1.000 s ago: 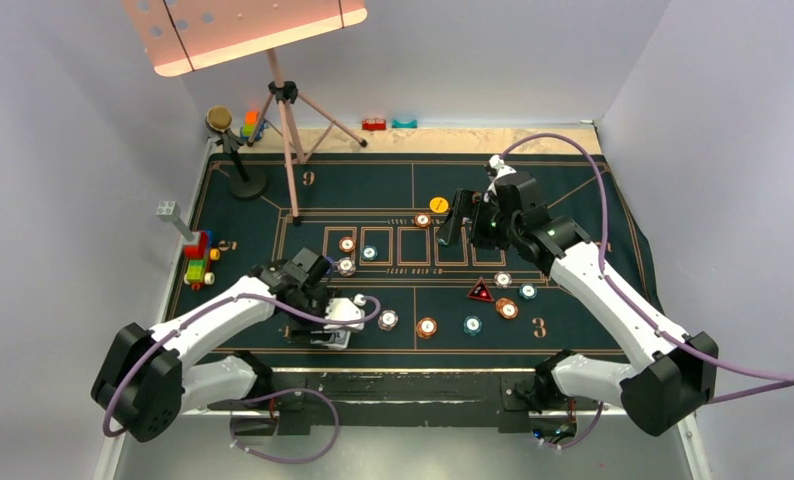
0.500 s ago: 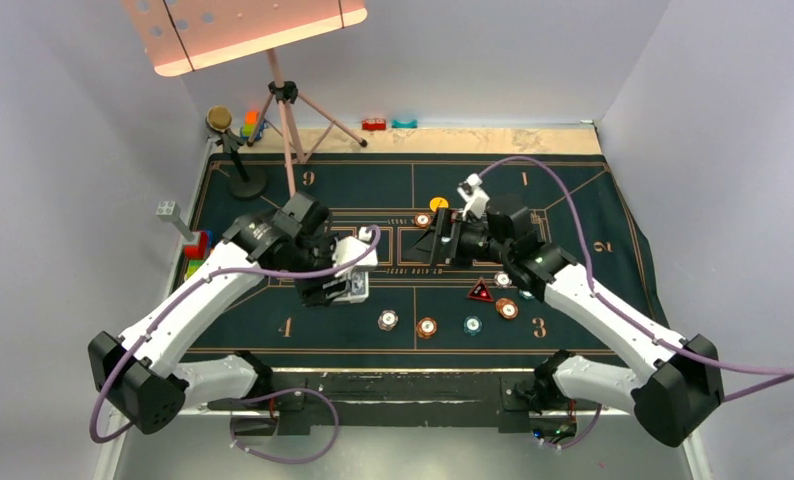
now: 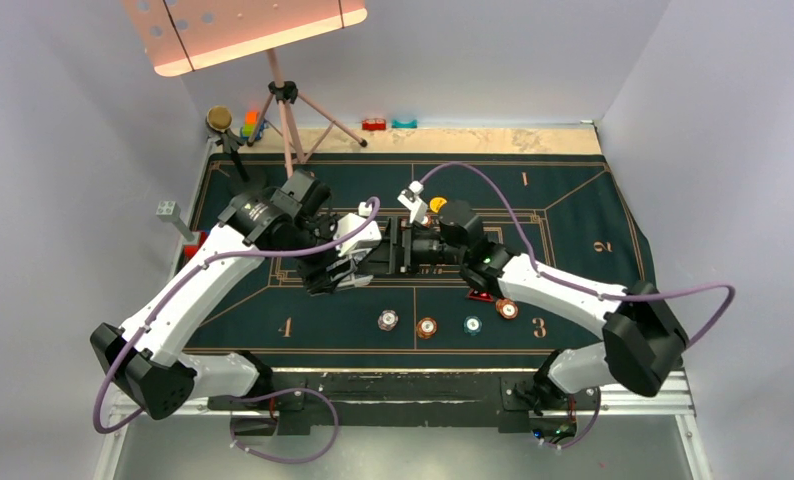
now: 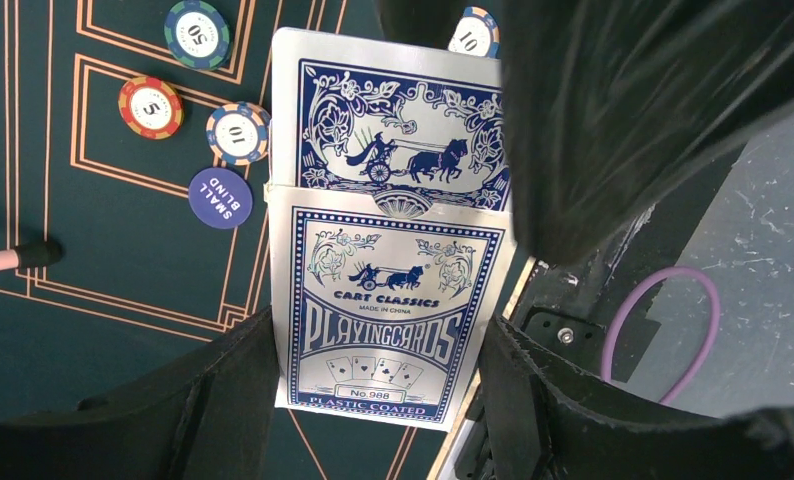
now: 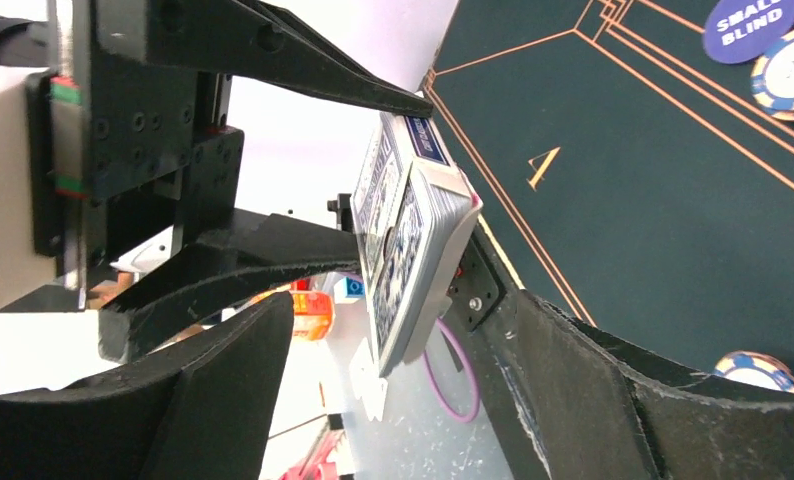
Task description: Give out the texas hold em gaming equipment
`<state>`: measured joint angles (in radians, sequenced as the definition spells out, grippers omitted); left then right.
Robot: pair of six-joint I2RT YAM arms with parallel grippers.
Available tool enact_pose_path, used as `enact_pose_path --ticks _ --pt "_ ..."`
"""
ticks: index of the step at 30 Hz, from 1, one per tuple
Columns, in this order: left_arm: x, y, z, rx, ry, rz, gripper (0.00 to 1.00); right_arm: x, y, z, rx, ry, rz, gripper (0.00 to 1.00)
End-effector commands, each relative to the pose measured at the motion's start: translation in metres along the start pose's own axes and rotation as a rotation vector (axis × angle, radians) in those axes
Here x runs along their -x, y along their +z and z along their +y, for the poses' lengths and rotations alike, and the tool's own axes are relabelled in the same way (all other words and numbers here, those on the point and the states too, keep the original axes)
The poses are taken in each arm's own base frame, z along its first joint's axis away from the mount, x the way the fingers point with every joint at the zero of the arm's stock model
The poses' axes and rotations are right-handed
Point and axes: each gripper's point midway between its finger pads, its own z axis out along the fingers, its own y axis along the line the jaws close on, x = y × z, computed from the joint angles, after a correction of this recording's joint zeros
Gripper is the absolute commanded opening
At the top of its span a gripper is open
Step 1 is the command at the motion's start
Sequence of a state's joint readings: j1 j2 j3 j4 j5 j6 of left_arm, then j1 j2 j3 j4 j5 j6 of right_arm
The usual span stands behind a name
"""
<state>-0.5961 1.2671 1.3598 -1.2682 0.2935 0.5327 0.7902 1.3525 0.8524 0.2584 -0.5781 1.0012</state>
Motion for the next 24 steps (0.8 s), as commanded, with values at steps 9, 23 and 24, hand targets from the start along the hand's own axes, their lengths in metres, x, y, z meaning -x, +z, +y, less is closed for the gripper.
enact_pose_path --ticks 9,23,24 --pt "0.012 -0.01 -0.005 -0.004 -0.039 -0.044 0.0 0.008 0.034 0.036 0.155 0.015 0.017 0.69" --pt "0.006 -0.008 -0.002 0.032 -0.026 -0.052 0.51 0.002 0.043 0.04 0.205 0.08 0.052 0.25" --pt "0.004 -0.007 -0.002 0.034 -0.018 -0.053 0.66 0.002 0.043 0.04 0.204 0.079 0.052 0.25"
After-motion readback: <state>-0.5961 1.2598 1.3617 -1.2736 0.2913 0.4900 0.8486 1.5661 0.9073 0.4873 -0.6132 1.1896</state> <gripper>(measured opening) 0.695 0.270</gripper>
